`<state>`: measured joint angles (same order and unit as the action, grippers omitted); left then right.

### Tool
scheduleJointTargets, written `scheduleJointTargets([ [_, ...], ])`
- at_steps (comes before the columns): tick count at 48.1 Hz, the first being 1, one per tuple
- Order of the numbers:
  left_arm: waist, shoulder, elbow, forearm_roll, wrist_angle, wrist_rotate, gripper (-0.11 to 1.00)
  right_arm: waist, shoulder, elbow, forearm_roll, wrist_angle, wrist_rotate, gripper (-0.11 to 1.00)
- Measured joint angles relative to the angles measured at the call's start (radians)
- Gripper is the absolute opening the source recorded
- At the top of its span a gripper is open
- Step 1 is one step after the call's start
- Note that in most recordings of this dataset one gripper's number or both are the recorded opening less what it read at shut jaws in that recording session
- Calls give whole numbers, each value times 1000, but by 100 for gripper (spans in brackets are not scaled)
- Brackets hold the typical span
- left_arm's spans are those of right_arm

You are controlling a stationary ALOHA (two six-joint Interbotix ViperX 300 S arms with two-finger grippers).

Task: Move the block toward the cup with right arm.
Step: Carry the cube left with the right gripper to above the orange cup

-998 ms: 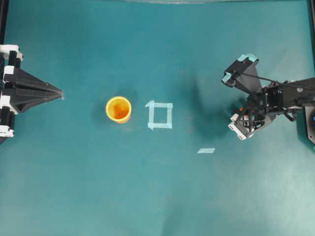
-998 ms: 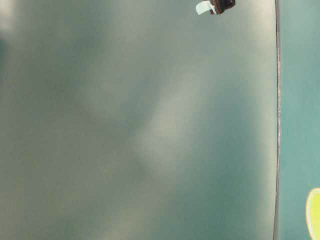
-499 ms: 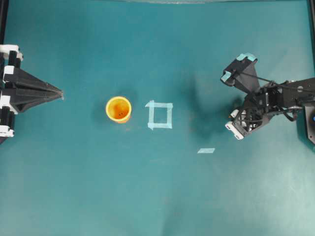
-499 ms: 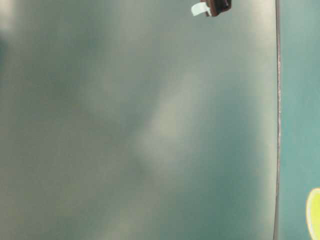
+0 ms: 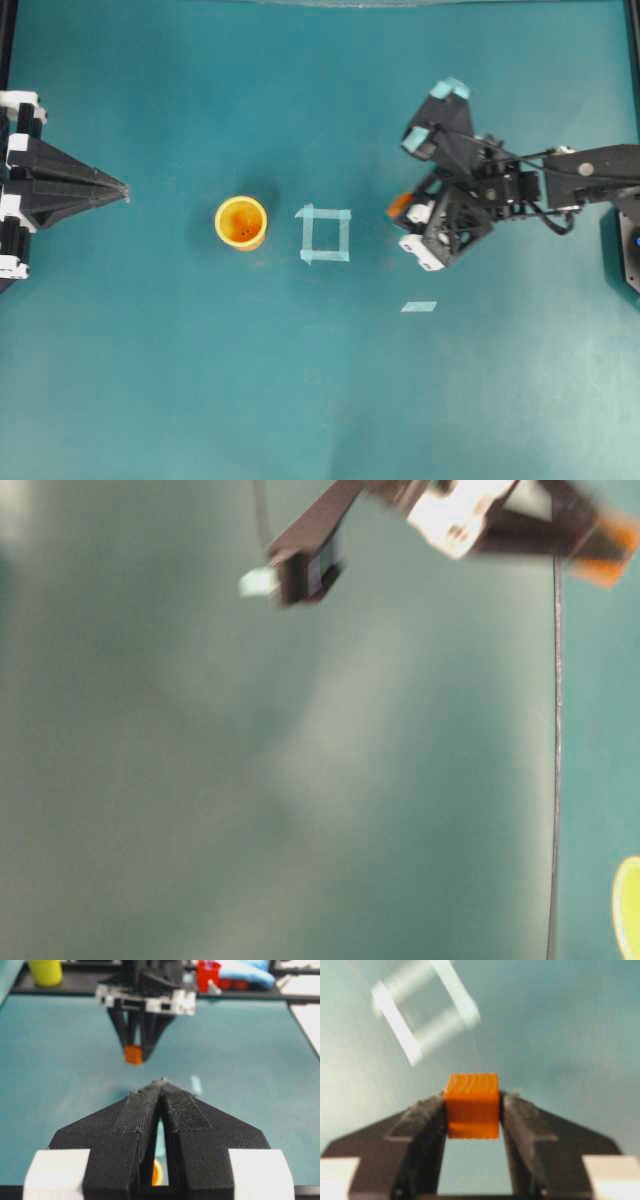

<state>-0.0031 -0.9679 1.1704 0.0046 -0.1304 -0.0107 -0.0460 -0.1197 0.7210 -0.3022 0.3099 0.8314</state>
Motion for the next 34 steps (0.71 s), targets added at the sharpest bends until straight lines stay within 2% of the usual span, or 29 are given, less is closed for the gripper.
scheduleJointTargets([
  [7, 0, 2, 0, 0, 8, 0, 2, -2, 41, -78, -103, 0, 0, 41],
  [14, 2, 2, 0, 0, 9, 0, 2, 0, 104, -164, -166, 0, -2, 41],
  [25, 2, 2, 0, 0, 12, 0, 2, -2, 193, -304, -207, 0, -2, 41],
  [34, 0, 2, 0, 0, 12, 0, 2, 0, 250, -403, -213, 2, -2, 41],
])
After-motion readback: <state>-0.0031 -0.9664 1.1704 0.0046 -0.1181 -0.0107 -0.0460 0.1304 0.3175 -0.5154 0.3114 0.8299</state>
